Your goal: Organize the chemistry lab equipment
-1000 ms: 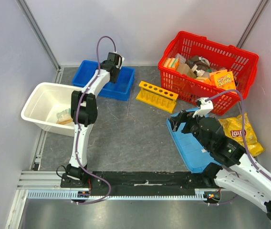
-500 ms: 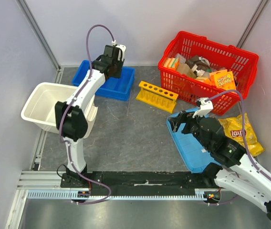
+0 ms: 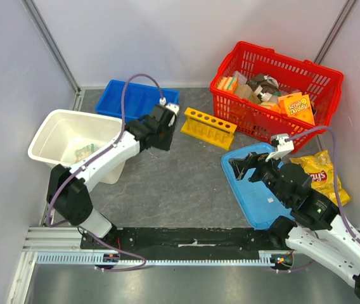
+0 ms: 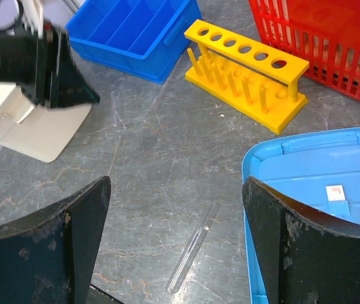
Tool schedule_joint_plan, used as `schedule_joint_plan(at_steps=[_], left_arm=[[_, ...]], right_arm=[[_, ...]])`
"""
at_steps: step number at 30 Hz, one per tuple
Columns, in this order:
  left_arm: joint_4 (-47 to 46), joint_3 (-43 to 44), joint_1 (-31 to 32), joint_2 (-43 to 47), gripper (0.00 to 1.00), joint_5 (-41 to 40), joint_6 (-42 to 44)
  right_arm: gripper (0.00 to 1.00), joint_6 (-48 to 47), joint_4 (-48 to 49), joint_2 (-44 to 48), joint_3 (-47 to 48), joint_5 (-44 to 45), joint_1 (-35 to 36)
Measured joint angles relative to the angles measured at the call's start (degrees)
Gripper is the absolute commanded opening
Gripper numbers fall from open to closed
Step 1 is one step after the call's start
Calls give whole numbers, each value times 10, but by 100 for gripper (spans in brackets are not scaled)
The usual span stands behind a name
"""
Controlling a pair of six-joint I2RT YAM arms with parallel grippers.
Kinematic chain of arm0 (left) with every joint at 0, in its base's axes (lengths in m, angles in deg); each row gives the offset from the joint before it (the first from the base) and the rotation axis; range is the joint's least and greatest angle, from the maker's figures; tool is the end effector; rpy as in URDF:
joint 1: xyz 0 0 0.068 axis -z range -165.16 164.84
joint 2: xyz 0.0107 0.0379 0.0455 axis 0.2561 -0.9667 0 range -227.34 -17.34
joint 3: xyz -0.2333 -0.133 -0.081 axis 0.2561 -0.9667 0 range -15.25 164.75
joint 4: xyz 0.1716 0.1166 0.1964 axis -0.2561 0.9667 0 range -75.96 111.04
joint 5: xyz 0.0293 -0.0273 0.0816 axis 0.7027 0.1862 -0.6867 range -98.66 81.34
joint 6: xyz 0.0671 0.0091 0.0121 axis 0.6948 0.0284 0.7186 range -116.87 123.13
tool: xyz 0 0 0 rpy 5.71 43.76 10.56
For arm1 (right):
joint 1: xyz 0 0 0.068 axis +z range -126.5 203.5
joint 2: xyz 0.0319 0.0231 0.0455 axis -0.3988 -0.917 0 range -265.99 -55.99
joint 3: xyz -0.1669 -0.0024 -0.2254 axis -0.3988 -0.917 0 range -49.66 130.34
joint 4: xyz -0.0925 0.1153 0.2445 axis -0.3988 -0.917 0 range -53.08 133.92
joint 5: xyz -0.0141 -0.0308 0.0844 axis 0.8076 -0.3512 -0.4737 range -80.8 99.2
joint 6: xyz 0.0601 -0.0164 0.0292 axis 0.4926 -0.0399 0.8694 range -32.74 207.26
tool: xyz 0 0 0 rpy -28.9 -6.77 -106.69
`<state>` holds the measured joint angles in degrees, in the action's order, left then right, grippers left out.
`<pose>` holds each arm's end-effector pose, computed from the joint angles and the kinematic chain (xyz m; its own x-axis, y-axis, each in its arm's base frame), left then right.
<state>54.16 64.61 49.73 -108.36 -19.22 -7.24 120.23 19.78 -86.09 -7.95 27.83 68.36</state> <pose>0.3196 -0.2106 0.2916 -0.7137 0.2822 -0.6411 0.3455 0.9380 0.0281 0.1270 0.1015 0.3357 -0.3726 0.3569 -0.8566 -0.2915 0.8314 0.4732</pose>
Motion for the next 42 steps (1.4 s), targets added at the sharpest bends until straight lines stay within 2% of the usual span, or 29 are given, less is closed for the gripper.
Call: schedule_joint_plan(at_steps=[6,14,25,35,42], left_arm=[[-12,-129,54,64,37,-16,-56],[-47,-242,53,82,37,-48,-135],[-100,-244,53,15,36,-87,-174],[-108,-243,53,-42,35,-100,-184],[-119,-243,49,-54,30,-101,-184]], right_arm=[[92,0,-12,29,-2,-2,0],[91,2,-27,41,-9,-4,0],[91,7,-37,43,-10,-4,0],[91,6,-38,43,-10,-4,0],[91,5,-38,40,-10,-4,0]])
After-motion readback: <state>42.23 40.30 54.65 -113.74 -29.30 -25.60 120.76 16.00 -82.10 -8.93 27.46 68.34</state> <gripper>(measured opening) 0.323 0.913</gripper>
